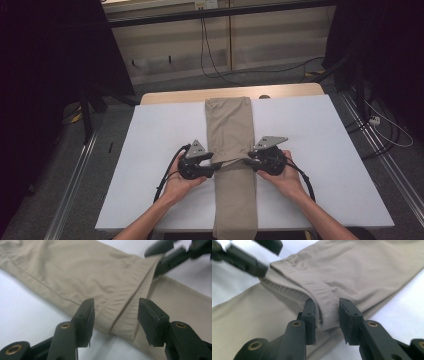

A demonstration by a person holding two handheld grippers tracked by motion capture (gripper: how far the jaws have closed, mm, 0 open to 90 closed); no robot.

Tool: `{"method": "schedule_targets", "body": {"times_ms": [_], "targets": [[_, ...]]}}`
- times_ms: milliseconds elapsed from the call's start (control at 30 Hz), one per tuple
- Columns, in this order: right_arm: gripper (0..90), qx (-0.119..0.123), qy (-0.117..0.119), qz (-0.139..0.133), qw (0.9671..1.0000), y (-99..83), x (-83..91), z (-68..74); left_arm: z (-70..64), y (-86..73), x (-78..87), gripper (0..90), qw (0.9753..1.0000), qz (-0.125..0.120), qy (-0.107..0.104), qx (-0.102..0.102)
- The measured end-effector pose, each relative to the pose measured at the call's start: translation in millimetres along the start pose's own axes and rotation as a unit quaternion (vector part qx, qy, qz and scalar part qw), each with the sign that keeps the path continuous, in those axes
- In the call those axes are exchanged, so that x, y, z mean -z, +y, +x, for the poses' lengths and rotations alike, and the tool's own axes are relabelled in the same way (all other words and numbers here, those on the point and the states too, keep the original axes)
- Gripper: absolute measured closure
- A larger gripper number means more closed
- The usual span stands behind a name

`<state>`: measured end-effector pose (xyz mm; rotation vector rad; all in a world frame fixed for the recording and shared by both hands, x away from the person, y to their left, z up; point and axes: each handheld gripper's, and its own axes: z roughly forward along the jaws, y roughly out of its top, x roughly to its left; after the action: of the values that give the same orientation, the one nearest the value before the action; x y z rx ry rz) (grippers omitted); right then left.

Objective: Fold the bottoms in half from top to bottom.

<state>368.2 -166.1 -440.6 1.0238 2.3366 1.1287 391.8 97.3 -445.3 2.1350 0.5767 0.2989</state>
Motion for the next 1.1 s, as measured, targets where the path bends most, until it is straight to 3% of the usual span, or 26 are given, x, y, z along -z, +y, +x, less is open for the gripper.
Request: {"method": "schedule_targets", "body": {"times_ms": [133, 267, 300, 333, 433, 567, 667, 800, 900, 1100], "targets": [[71.5, -0.004, -0.002, 0.003, 1.0000, -0.2, -1.6, -2.5, -0.4, -0.8, -3.3, 45.9, 0.9997, 0.007, -0.021, 0.008], [69.6, 0.000, -0.004, 0.007, 1.0000, -0.4, -4.4, -2.0, -2.8, 0.5, 1.5, 42.9, 0.9999, 0.003, -0.012, -0.007], [65.9, 0.000, -0.002, 0.003, 1.0000, 0.0, -4.3, -2.2, -3.0, 0.1, 0.4, 46.9, 0.9998, 0.009, 0.011, -0.014], [62.7, 0.001, -0.004, 0.001, 1.0000, 0.3, -4.3, -2.0, -0.3, -0.4, -1.8, 52.0, 0.9997, 0.016, 0.014, -0.013], [59.3, 0.008, -0.009, -0.001, 0.9999, 1.8, -4.6, -0.6, 9.1, -0.2, -3.7, 62.9, 0.9994, 0.004, 0.031, 0.013], [64.9, 0.015, -0.008, 0.003, 0.9998, 4.0, -8.3, -0.3, 14.7, 6.5, -7.8, 67.8, 0.9993, 0.004, 0.038, 0.004], [72.5, 0.021, -0.011, 0.014, 0.9996, 2.3, -12.4, 2.1, 12.0, 7.8, -16.7, 73.4, 0.9995, 0.012, 0.028, -0.004], [82.8, 0.018, -0.010, 0.016, 0.9997, 1.2, -12.7, 1.9, 6.6, 5.0, -22.3, 81.8, 0.9996, 0.021, 0.018, 0.000], [83.7, 0.018, -0.006, 0.008, 0.9998, 3.1, -6.1, 3.3, 2.9, 9.4, -12.3, 85.3, 0.9998, 0.017, 0.003, 0.013], [83.6, 0.000, 0.043, -0.012, 0.9990, -0.6, 22.8, 13.7, -17.1, 9.2, 16.6, 85.0, 0.9991, 0.004, -0.040, 0.011]]}}
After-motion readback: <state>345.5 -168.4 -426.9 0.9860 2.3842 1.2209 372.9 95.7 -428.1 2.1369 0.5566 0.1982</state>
